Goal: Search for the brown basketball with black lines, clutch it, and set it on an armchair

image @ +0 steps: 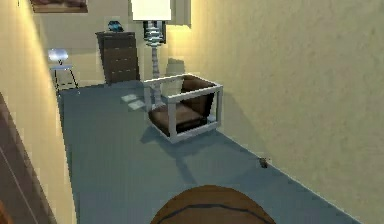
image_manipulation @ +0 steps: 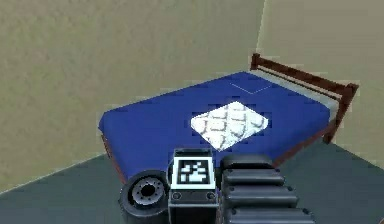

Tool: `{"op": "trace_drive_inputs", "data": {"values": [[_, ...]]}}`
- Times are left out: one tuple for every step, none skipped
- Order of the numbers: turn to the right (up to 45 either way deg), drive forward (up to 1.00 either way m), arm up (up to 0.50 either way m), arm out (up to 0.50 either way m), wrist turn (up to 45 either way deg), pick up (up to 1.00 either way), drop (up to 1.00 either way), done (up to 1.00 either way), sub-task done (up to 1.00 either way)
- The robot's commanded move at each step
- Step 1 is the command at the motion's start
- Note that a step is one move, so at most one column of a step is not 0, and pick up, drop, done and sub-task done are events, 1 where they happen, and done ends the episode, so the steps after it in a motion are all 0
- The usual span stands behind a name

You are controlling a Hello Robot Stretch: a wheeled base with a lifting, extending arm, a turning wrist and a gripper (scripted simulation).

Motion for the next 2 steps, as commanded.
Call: {"op": "trace_drive_inputs", "data": {"values": [[0.0,0.5,0.0,0.0,0.0,0.0,0.0,0.0,0.0],[-24.0,0.0,0.0,0.0,0.0,0.0,0.0,0.0,0.0]]}}
